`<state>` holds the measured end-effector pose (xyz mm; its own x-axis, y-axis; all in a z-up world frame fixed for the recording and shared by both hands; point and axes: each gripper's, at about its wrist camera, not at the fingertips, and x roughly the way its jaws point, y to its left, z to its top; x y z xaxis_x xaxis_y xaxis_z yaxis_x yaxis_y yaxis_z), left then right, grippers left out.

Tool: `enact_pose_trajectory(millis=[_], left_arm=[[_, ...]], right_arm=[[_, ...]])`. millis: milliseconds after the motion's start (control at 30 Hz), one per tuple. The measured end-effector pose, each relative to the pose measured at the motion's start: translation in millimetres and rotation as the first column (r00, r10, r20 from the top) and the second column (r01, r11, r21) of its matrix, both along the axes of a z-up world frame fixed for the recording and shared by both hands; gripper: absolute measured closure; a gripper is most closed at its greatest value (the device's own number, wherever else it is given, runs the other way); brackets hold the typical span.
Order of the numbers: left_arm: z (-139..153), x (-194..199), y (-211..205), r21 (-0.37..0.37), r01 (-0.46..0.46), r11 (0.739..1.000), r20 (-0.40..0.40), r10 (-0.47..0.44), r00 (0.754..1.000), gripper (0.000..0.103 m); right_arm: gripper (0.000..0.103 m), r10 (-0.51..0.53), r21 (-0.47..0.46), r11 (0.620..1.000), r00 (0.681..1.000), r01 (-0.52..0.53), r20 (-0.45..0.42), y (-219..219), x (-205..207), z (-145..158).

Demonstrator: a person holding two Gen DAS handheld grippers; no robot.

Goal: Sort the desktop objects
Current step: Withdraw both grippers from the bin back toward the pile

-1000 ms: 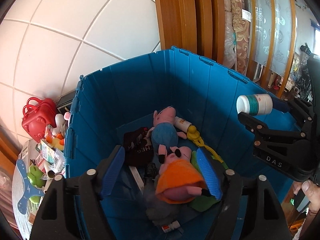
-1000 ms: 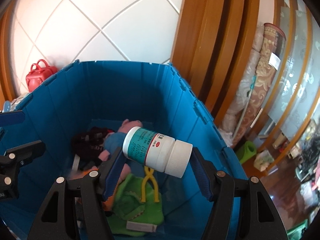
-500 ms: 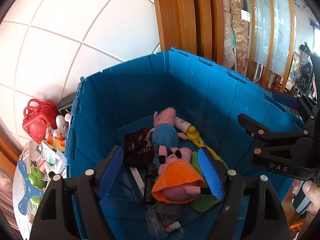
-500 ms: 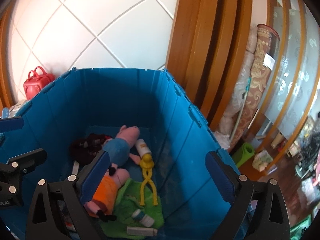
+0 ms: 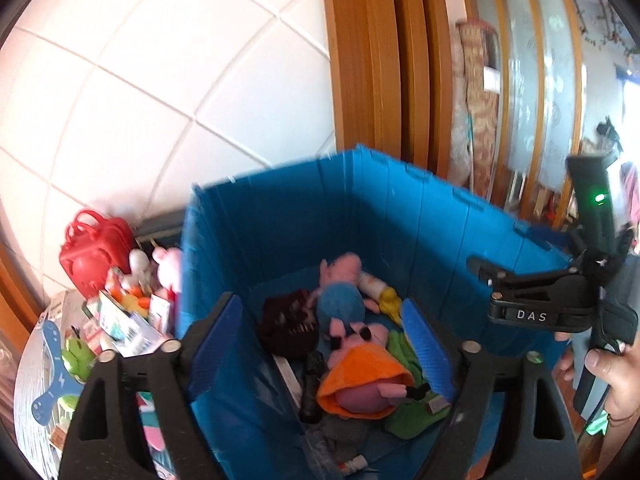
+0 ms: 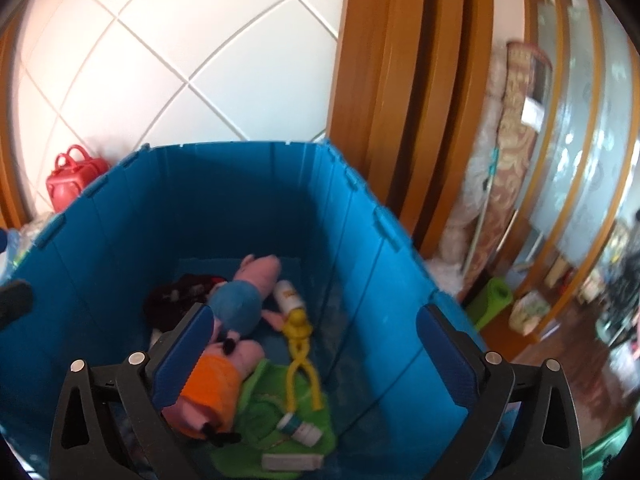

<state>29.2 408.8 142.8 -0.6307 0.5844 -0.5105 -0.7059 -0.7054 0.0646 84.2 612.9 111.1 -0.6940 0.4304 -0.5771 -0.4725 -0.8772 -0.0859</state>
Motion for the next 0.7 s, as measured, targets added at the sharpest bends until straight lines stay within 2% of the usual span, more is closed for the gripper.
enact_pose_trajectory(millis=[67,133,233,367,467,567,700], left_arm=[[8,-4,-25,0.039,-0.04,0.998,-0.038,0.041,0.998,0.004],[12,-12,-48,0.065,-0.082,0.994,-0.05,0.085,0.995,0.004],[13,-29,-93,0.094,-0.132,0.987,-0.029,0.135,0.99,0.004],[4,-54,-159,0.067,-0.248,0.966,-0.047,0.252,0.967,0.004],[-7,-76,-219,0.038,-0.348,0.937,-0.059,0.35,0.935,0.004],[-26,-106,-282,-0.014,-0.445,0.896,-0.048,0.444,0.895,0.004],[-66,-151,-370,-0.117,-0.557,0.823,-0.033,0.557,0.83,0.004]], right_arm=[[0.0,0.065,-0.109,0.992,0.997,-0.07,-0.048,-6,3,5],[0.0,0.109,-0.163,0.978,0.987,-0.128,-0.121,-19,7,14],[0.0,0.161,-0.145,0.971,0.97,-0.189,-0.183,-53,4,31],[0.0,0.241,-0.084,0.96,0.94,-0.268,-0.241,-109,-7,53],[0.0,0.303,-0.068,0.941,0.915,-0.332,-0.267,-149,-20,61],[0.0,0.352,-0.064,0.922,0.895,-0.382,-0.275,-192,-42,67],[0.0,0.394,-0.071,0.901,0.875,-0.428,-0.28,-244,-73,67]])
